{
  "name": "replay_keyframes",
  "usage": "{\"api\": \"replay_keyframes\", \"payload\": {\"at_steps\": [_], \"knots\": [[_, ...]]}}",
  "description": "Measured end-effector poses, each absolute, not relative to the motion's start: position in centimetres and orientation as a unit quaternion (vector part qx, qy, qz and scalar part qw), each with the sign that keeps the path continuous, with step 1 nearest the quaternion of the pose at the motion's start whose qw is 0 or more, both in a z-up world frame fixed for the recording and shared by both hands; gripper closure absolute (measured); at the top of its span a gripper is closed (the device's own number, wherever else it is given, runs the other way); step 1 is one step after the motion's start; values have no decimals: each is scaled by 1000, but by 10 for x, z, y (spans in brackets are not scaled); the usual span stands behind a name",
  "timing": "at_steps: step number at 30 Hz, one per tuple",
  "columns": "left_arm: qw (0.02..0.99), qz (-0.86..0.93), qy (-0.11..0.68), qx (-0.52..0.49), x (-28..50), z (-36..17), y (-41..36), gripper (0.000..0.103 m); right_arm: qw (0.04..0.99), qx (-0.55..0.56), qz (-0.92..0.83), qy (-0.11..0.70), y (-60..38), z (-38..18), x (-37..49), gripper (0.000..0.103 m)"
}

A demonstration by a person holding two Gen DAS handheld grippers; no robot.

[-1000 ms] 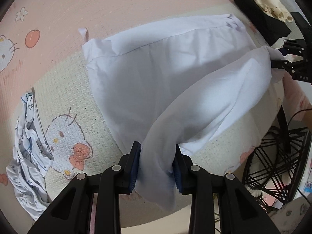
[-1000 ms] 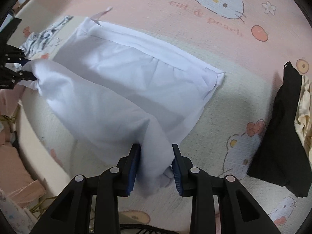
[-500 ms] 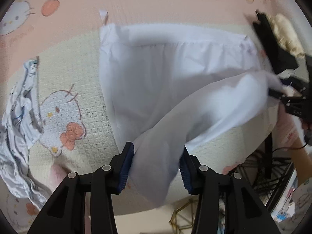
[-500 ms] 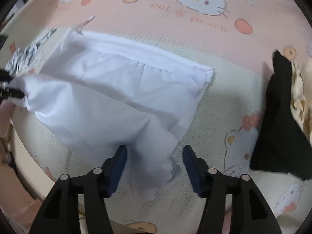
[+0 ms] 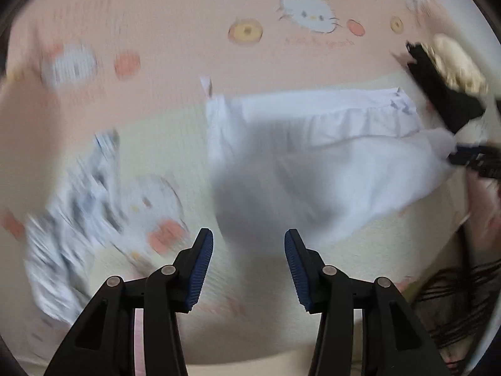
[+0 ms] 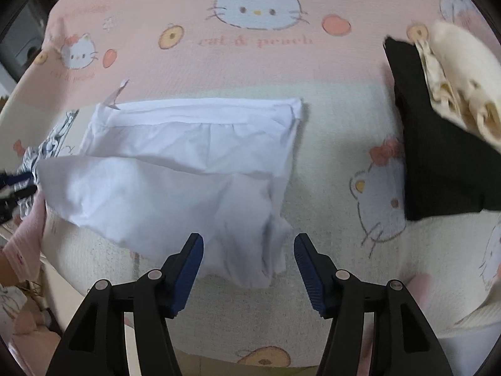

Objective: Fold clothes

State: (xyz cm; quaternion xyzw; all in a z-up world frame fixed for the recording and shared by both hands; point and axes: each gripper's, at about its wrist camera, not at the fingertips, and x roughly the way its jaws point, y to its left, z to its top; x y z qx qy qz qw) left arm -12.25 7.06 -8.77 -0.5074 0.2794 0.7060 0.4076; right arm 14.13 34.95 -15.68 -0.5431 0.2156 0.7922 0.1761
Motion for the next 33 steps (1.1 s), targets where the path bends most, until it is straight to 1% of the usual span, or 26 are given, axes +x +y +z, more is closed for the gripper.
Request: {"api": "replay_keyframes", "payload": {"at_steps": [4, 5, 8, 14, 22, 24, 28, 30, 31, 32, 33], "knots": [[402, 686, 213, -568, -130, -108, 65, 59, 181, -542, 778, 262, 360, -167, 150, 43], [398, 689, 204, -570, -119, -103, 58, 59, 183, -543, 773, 273, 363, -170, 150, 43], [394, 695, 175, -576, -129, -108, 62, 59, 185, -537, 768, 296, 367, -173, 148, 43], [392, 696, 156, -582, -138, -124, 73, 59, 188, -509, 772, 332, 371, -178, 140, 43], [417, 714, 181, -533, -112, -150, 103, 59, 186, -499, 774, 344, 368, -186, 136, 43], [417, 713, 171, -536, -119, -153, 106, 59, 185, -495, 775, 346, 368, -187, 135, 43], [419, 708, 120, -556, -133, -153, 104, 59, 192, -494, 782, 329, 364, -187, 132, 44], [416, 710, 105, -559, -141, -154, 105, 59, 196, -497, 784, 315, 362, -187, 130, 59], [408, 712, 109, -561, -143, -156, 107, 59, 198, -499, 785, 308, 361, -187, 129, 61], [401, 713, 113, -563, -144, -159, 109, 61, 200, -501, 786, 301, 359, -187, 128, 67], [398, 712, 120, -565, -143, -161, 111, 66, 201, -503, 789, 291, 358, -187, 127, 71]]}}
